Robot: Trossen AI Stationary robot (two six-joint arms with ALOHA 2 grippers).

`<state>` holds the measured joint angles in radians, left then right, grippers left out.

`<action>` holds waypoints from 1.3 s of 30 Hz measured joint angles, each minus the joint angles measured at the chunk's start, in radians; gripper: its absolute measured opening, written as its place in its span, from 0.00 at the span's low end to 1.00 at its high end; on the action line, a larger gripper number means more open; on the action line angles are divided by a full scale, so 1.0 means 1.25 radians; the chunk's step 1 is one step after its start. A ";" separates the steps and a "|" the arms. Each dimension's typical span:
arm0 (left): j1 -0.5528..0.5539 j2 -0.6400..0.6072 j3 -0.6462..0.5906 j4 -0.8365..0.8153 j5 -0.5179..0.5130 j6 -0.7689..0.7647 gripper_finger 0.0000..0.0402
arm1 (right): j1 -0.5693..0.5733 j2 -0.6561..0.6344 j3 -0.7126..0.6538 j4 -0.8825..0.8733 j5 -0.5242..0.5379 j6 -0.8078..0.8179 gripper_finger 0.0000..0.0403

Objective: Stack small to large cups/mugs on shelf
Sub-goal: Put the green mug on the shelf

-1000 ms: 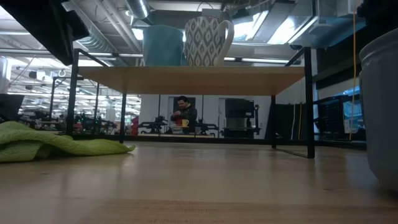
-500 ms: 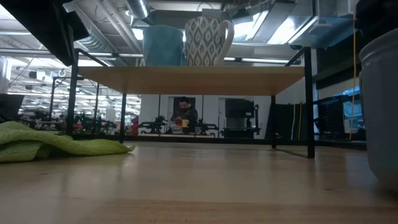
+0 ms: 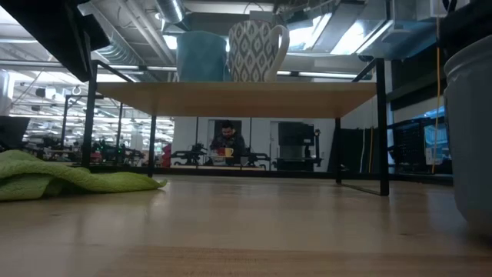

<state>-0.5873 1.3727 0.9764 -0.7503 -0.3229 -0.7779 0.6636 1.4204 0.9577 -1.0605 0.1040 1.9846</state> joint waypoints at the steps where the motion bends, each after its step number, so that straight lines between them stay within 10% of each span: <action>1: 0.000 0.000 0.000 0.000 0.000 0.000 0.15 | 0.000 0.000 0.000 0.000 0.000 0.000 0.25; 7: 0.000 0.000 0.000 0.000 0.000 0.001 0.15 | 0.000 -0.001 0.000 -0.001 0.000 -0.002 0.10; 39: -0.001 0.000 0.000 0.003 -0.006 0.001 0.15 | -0.011 -0.008 0.121 -0.129 -0.021 -0.048 0.11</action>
<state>-0.5882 1.3727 0.9764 -0.7465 -0.3306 -0.7762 0.6498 1.4101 1.1084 -1.2221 0.0772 1.9251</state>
